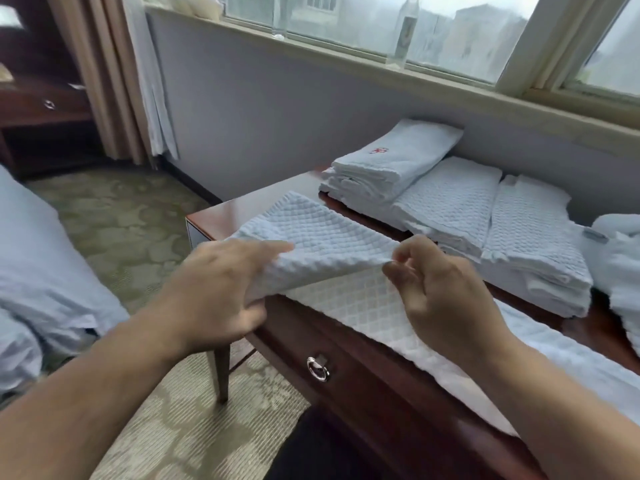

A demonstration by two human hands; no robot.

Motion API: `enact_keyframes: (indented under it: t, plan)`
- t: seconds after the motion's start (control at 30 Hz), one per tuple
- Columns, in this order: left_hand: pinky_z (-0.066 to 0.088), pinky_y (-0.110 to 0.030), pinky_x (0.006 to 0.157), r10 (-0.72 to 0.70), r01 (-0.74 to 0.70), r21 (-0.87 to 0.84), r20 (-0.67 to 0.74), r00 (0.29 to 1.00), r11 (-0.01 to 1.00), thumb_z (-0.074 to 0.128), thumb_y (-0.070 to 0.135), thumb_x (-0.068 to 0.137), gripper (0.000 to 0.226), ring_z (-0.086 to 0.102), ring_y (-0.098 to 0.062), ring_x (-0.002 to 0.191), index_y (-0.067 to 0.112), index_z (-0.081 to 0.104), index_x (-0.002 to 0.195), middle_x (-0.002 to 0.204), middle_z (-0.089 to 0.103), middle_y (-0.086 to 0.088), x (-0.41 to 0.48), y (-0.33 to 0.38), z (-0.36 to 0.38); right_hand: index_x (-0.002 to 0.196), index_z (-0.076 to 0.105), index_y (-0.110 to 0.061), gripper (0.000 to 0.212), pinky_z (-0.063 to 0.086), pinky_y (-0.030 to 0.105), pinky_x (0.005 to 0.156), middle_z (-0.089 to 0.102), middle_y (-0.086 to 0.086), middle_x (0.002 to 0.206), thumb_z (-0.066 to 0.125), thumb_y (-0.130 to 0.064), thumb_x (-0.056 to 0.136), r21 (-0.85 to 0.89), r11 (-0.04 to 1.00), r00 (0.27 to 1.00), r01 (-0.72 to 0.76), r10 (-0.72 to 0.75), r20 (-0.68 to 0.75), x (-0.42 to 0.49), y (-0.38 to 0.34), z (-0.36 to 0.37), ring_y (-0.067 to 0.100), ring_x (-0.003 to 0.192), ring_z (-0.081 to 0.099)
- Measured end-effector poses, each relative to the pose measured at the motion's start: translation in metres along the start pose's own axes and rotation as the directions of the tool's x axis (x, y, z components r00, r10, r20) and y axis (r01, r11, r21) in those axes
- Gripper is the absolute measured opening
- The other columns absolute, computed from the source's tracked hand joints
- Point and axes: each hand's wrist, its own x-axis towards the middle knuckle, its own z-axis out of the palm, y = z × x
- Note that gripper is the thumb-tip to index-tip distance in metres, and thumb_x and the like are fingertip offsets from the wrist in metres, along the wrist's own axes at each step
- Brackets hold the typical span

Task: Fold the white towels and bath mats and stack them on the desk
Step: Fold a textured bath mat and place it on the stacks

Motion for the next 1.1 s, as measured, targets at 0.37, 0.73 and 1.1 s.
enact_keyframes:
  t: [0.37, 0.73, 1.1]
  plan:
    - [0.021, -0.028, 0.116, -0.056, 0.059, -0.004, 0.233, 0.971, 0.998, 0.076, 0.022, 0.080, 0.095, 0.028, 0.006, 0.134, 0.061, 0.019, 0.146, 0.140, 0.025, 0.037, 0.027, -0.063, 0.005, 0.091, 0.055, -0.027, 0.015, 0.052, 0.037, 0.070, 0.063, -0.009, 0.084, 0.048, -0.036, 0.103, -0.390, 0.865, 0.838, -0.316, 0.447, 0.312, 0.036, 0.047, 0.007, 0.010, 0.075, 0.057]
    - [0.055, -0.031, 0.079, -0.338, 0.268, -0.679, 0.032, 0.941, 0.683, 0.048, 0.076, 0.087, 0.056, 0.069, -0.009, 0.081, 0.026, 0.075, 0.090, 0.084, 0.075, 0.002, 0.070, -0.058, -0.010, 0.082, 0.055, -0.042, 0.018, 0.041, 0.019, 0.050, 0.064, -0.014, 0.072, 0.052, -0.050, 0.097, -0.065, 0.973, 0.889, -0.220, 0.227, 0.398, 0.054, 0.037, 0.007, 0.007, 0.056, 0.055]
    - [0.049, -0.037, 0.083, -0.518, 0.508, 0.113, 0.296, 0.803, 0.854, 0.037, 0.047, 0.105, 0.039, 0.060, -0.024, 0.096, 0.017, 0.061, 0.099, 0.107, 0.066, -0.004, 0.163, -0.061, 0.028, 0.094, 0.053, -0.030, 0.021, 0.032, 0.029, 0.055, 0.056, -0.010, 0.084, 0.044, -0.047, 0.102, -0.465, 0.847, 0.879, -0.257, 0.405, 0.252, 0.092, 0.061, 0.017, 0.005, 0.070, 0.047]
